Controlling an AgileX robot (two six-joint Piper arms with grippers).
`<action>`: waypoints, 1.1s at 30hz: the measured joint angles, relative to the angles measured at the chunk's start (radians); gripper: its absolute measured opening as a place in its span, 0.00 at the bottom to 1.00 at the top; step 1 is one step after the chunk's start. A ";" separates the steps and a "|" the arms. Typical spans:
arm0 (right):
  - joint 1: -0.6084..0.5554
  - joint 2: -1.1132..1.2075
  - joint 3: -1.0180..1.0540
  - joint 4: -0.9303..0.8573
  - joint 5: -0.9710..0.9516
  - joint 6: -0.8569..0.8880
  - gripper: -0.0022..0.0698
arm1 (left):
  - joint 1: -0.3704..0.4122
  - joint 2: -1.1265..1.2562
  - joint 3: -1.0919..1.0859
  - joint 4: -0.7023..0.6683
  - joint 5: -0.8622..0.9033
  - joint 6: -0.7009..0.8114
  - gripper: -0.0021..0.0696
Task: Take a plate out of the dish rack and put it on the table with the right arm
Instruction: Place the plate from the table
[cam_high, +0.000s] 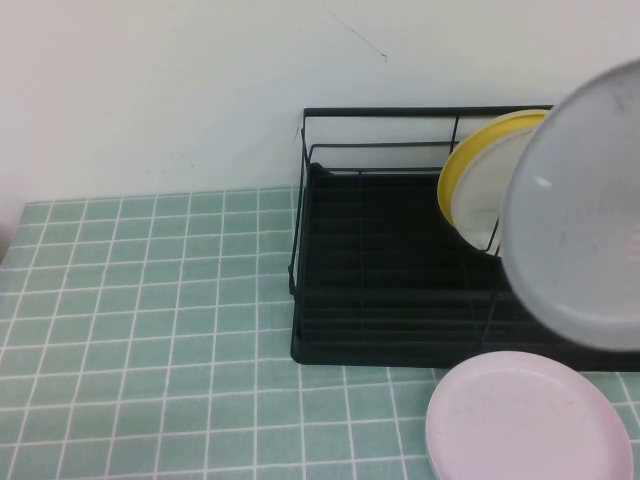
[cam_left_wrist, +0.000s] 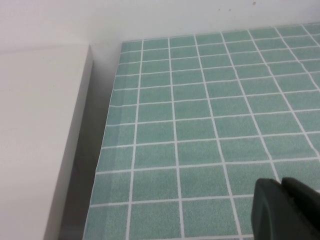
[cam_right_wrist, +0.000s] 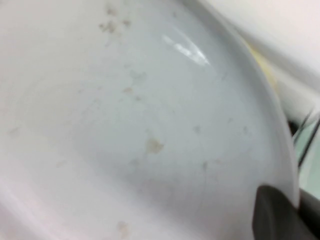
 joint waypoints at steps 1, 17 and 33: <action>0.000 -0.018 0.002 -0.014 0.047 0.063 0.04 | 0.000 0.000 0.000 0.000 0.000 0.000 0.02; 0.000 -0.041 0.525 0.108 -0.023 0.366 0.04 | 0.000 0.000 0.000 0.000 0.000 0.000 0.02; 0.000 0.269 0.567 0.203 -0.154 0.239 0.04 | 0.000 0.000 0.000 0.000 0.000 -0.002 0.02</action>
